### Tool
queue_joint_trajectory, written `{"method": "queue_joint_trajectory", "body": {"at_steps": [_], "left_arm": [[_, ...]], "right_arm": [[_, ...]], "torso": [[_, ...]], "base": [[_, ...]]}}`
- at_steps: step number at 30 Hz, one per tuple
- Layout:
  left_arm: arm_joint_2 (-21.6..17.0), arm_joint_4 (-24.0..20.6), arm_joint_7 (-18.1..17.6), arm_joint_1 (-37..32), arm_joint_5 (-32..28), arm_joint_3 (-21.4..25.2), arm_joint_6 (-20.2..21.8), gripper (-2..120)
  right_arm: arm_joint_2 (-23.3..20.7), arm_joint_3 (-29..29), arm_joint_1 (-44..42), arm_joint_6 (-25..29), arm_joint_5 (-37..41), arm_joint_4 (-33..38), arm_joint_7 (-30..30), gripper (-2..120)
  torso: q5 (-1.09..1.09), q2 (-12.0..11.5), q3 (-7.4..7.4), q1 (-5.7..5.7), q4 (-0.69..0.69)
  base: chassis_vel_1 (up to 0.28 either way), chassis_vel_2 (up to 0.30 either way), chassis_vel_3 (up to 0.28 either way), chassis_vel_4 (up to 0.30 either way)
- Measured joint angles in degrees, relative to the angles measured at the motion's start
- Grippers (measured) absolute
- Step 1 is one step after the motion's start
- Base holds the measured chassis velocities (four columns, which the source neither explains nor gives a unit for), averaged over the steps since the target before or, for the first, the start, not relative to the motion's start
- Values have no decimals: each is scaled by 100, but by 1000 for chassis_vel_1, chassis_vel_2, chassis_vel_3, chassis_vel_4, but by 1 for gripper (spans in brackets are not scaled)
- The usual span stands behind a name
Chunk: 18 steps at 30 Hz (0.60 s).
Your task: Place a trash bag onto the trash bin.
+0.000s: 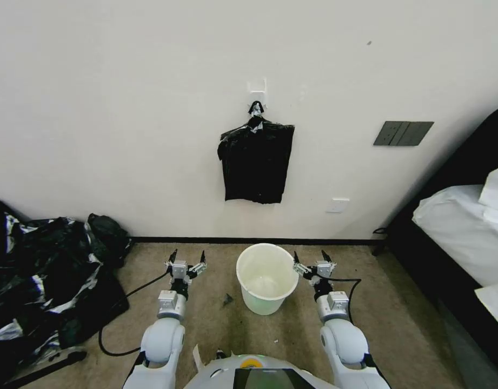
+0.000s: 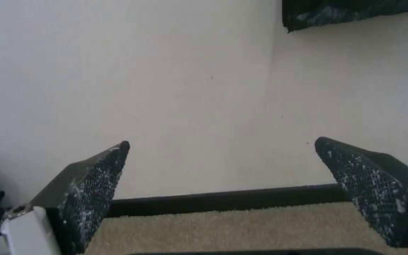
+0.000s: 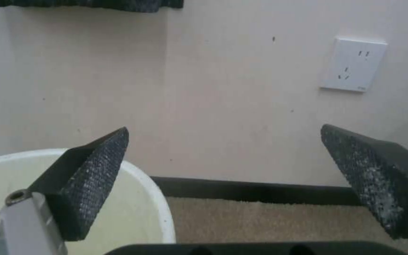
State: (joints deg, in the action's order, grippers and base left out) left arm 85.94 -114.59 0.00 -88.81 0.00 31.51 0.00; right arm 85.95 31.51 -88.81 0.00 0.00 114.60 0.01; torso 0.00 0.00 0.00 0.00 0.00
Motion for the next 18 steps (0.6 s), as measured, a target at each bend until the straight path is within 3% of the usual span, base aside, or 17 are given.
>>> {"method": "queue_joint_trajectory", "body": {"at_steps": [18], "left_arm": [[0, 0, 0, 0, 0, 0, 0, 100]], "right_arm": [[0, 0, 0, 0, 0, 0, 0, 100]], "torso": [[0, 0, 0, 0, 0]], "base": [[0, 0, 0, 0]]}}
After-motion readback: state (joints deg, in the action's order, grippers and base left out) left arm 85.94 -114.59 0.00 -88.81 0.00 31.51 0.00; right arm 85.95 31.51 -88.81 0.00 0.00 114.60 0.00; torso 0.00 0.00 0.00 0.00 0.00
